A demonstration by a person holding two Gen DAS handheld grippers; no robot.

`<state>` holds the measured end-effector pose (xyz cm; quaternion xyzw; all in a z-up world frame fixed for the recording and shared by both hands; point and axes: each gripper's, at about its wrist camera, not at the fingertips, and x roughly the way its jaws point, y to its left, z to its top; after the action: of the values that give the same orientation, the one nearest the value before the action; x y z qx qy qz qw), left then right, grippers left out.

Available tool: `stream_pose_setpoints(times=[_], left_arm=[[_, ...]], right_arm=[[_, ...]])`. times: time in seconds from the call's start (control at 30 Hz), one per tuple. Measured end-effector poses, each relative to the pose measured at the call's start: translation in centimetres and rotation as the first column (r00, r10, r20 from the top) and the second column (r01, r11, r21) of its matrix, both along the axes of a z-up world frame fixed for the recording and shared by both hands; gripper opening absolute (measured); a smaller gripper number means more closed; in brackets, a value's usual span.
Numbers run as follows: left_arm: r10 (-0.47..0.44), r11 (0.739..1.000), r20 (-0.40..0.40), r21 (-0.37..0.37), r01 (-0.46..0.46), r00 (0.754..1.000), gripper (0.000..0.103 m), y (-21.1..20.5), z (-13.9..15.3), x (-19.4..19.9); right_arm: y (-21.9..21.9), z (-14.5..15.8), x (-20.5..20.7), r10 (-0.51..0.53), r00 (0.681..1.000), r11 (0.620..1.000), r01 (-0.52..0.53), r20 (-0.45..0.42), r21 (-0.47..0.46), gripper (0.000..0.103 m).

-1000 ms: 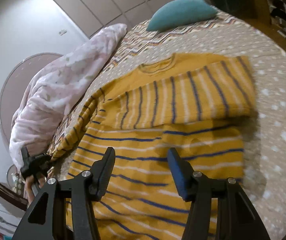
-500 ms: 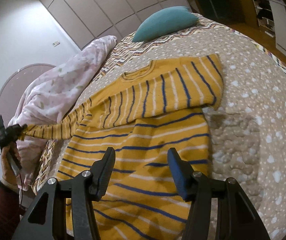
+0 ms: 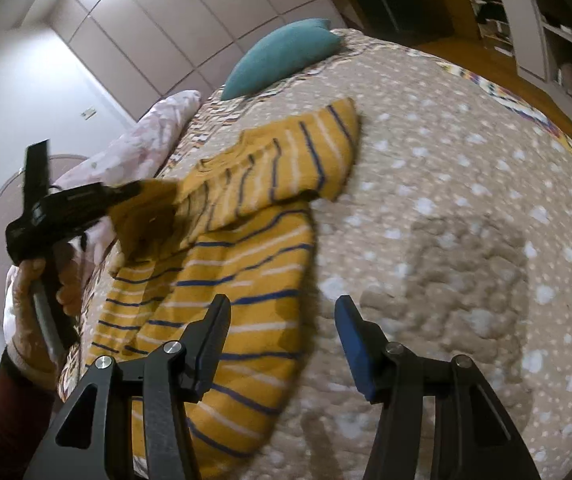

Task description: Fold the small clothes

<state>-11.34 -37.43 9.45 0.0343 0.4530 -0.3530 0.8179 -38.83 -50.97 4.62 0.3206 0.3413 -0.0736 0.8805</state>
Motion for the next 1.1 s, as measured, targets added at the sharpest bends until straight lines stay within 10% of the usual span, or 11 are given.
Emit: stream_pose_setpoints(times=[0.07, 0.3, 0.63, 0.93, 0.97, 1.0, 1.1], left_arm=[[-0.054, 0.998, -0.037, -0.043, 0.053, 0.998, 0.048, 0.2, -0.1, -0.9], [-0.046, 0.997, 0.007, -0.068, 0.046, 0.999, 0.073, 9.1, 2.2, -4.3], [0.217, 0.973, 0.127, 0.046, -0.224, 0.968, 0.076, 22.3, 0.2, -7.6], [0.274, 0.958, 0.103, 0.063, -0.281, 0.956, 0.076, 25.1, -2.7, -8.4], [0.277, 0.957, 0.104, 0.063, -0.284, 0.955, 0.076, 25.3, -2.7, -8.4], [0.279, 0.956, 0.107, 0.062, -0.287, 0.954, 0.076, 25.5, -2.7, -8.4], [0.297, 0.952, 0.116, 0.045, -0.304, 0.948, 0.076, 26.5, -2.5, -8.3]], right_arm=[[-0.5, -0.2, -0.3, -0.009, 1.0, 1.0, 0.009, 0.0, 0.01, 0.059], [0.1, 0.1, 1.0, 0.017, 1.0, 1.0, -0.017, -0.003, 0.007, 0.059], [7.8, 3.9, 8.8, 0.215, 0.976, 0.968, -0.211, 0.015, -0.135, 0.059], [18.4, 1.9, 19.6, 0.36, 0.914, 0.774, -0.404, -0.186, -0.488, 0.068], [19.0, 1.2, 20.9, 0.337, 0.911, 0.737, -0.412, -0.236, -0.537, 0.053], [19.2, 0.6, 21.7, 0.309, 0.91, 0.703, -0.413, -0.276, -0.579, 0.01], [17.4, 1.5, 22.5, 0.284, 0.925, 0.738, -0.38, -0.253, -0.558, 0.008]])
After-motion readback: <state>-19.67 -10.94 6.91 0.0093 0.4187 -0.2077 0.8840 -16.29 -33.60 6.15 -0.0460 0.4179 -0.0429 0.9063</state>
